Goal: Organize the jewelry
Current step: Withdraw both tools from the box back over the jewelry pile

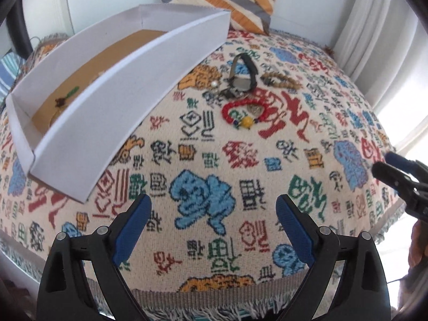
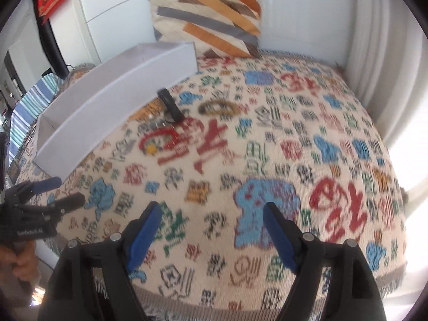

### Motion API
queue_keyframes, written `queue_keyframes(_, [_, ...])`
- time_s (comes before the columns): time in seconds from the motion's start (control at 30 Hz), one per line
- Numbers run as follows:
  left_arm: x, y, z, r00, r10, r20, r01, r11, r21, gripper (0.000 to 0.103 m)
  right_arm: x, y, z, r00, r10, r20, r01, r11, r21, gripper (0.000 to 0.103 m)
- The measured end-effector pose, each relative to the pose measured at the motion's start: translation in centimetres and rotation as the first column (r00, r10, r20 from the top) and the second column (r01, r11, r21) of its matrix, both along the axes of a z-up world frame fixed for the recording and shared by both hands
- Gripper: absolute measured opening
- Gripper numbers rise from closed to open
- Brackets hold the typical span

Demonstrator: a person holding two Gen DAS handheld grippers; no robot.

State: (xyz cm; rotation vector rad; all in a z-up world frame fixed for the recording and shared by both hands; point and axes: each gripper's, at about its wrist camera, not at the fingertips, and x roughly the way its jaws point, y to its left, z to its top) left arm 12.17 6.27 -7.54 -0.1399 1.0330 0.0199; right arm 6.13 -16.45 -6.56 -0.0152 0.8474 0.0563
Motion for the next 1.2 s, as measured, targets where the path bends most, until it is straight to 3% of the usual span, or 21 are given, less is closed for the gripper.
queue_keyframes(0.1, [-0.3, -0.1, -1.1, 1.0, 0.008, -0.016, -0.008, 1.0, 0.02, 0.095, -1.2, -0.9, -1.0, 0.999, -0.039, -0.014, 0.039, 0.999, 0.002, 0.085])
queue_keyframes(0.33, [-0.8, -1.4, -2.7, 0.999, -0.008, -0.051, 0.013, 0.995, 0.096, 0.098, -1.8, -1.6, -2.1, 0.997, -0.071, -0.033, 0.071, 0.997, 0.021, 0.086])
queue_keyframes(0.53, [-1.5, -2.5, -3.8, 0.994, -0.065, -0.09, 0.067, 0.998, 0.017, 0.098, -1.6, -0.7, -3.3, 0.997, -0.039, -0.064, 0.041, 0.999, 0.029, 0.086])
queue_keyframes(0.7, [-1.4, -2.6, -4.3, 0.991, -0.062, -0.122, 0.063, 0.998, 0.0, 0.098, -1.8, -0.3, -4.0, 0.996, -0.024, -0.087, 0.028, 0.998, 0.049, 0.086])
queue_keyframes(0.87, [-1.0, -2.1, -4.6, 0.99, -0.049, -0.134, 0.041, 0.997, -0.064, 0.098, -1.7, -0.8, -4.6, 0.992, -0.022, -0.122, 0.032, 0.996, 0.08, 0.086])
queue_keyframes(1.2, [-0.5, -1.2, -4.4, 0.992, -0.023, -0.128, 0.019, 0.999, -0.028, 0.098, -1.2, -1.1, -5.1, 0.989, -0.015, -0.144, 0.033, 0.992, 0.118, 0.086])
